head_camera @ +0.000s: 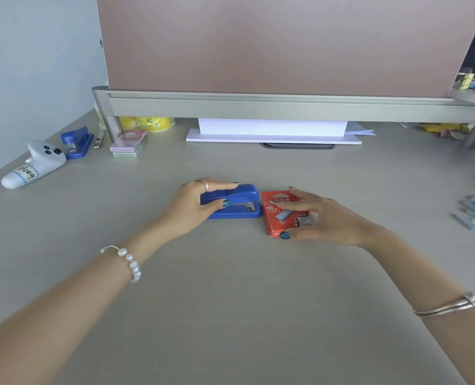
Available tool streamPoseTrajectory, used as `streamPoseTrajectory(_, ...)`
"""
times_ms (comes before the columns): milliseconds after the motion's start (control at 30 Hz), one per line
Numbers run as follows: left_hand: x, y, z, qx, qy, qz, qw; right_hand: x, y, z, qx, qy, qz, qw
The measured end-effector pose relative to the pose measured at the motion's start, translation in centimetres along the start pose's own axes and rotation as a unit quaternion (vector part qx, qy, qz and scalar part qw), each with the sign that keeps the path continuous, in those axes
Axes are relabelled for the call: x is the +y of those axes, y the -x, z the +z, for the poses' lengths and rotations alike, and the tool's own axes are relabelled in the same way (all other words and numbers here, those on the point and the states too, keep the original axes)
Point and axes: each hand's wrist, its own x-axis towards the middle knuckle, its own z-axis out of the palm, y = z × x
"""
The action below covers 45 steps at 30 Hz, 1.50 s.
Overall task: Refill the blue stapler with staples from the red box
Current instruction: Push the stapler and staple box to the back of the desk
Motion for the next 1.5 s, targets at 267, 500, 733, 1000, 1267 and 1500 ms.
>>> streamPoseTrajectory(267, -2.4, -5.0, 0.8, 0.012, 0.017, -0.001, 1.000, 2.0, -5.1, -1.9, -0.010, -0.002, 0.016, 1.000)
streamPoseTrajectory(500, -4.0, -9.3, 1.5, 0.001, 0.012, 0.000, 1.000, 3.9, -9.8, -3.1, 0.038, 0.060, 0.014, 0.997)
streamPoseTrajectory(733, -5.7, -13.1, 1.7, -0.006, 0.000, -0.013, 1.000, 4.9, -13.3, -4.1, 0.022, 0.068, 0.026, 0.997)
streamPoseTrajectory(1000, -6.8, -13.9, 3.0, 0.038, -0.018, 0.023, 0.999, 5.3, -14.6, -4.3, 0.008, -0.011, 0.064, 0.998)
streamPoseTrajectory(1267, -6.7, -13.9, 2.9, 0.031, -0.009, 0.016, 0.999, 5.8, -14.5, -3.9, 0.015, -0.011, 0.053, 0.998)
streamPoseTrajectory(1500, -6.2, -13.7, 2.2, -0.017, -0.061, -0.002, 0.998, 5.9, -13.8, -3.5, 0.030, 0.026, 0.021, 0.999)
